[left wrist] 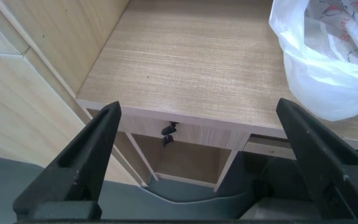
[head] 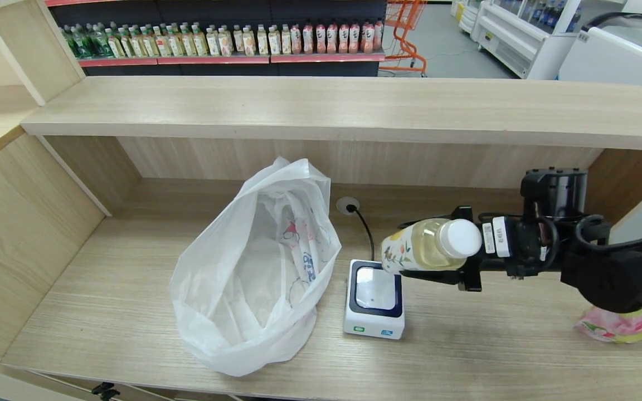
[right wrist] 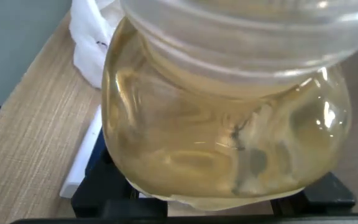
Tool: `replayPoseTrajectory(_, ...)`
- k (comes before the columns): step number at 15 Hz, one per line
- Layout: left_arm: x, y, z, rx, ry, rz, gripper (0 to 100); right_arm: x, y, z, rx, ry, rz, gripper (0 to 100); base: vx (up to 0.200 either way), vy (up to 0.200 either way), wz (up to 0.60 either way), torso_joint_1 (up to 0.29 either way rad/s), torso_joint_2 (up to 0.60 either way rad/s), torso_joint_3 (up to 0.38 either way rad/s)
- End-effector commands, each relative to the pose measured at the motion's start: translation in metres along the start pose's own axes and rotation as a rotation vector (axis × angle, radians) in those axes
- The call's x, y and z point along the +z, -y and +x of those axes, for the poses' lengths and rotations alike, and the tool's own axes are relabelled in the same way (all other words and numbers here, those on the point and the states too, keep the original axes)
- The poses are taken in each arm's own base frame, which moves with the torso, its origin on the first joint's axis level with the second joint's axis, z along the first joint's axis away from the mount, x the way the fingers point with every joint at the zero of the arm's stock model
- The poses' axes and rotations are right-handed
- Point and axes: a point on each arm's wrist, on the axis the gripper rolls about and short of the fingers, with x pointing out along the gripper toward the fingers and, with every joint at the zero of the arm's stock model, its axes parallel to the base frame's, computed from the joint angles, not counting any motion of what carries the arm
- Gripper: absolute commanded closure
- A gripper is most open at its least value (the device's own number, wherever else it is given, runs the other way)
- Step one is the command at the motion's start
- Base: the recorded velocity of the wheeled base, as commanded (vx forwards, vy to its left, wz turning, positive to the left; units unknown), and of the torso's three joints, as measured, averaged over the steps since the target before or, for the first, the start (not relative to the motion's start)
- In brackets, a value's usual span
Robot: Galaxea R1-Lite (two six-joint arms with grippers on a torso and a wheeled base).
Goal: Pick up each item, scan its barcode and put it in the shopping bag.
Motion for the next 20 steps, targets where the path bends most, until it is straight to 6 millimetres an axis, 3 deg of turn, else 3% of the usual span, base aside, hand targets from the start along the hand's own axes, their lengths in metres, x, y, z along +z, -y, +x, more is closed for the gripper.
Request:
replayPoseTrajectory(1,0.000,0.000,0.000,0.002,0.000,0.000,0,-0.012,-0.010,0.008,0.037,0.012,0.013,100,0.000,0.000,0.00,0.000,0.00,0.000)
replayPoseTrajectory(14,0.000,0.000,0.000,0.000,0.000,0.000,0,-0.040,-0.024,0.024,0.099,0.069,-0.061,100,0.000,0.000,0.00,0.000,0.00,0.000)
replayPoseTrajectory(18,0.000,0.000,0.000,0.000,0.000,0.000,0,-0.035,-0.019,0.023,0.088,0.072,-0.080,100,0.000,0.000,0.00,0.000,0.00,0.000)
replayPoseTrajectory(20,0.000,0.000,0.000,0.000,0.000,0.000,0,-0.017,-0.008,0.016,0.065,0.079,-0.081,100,0.000,0.000,0.00,0.000,0.00,0.000)
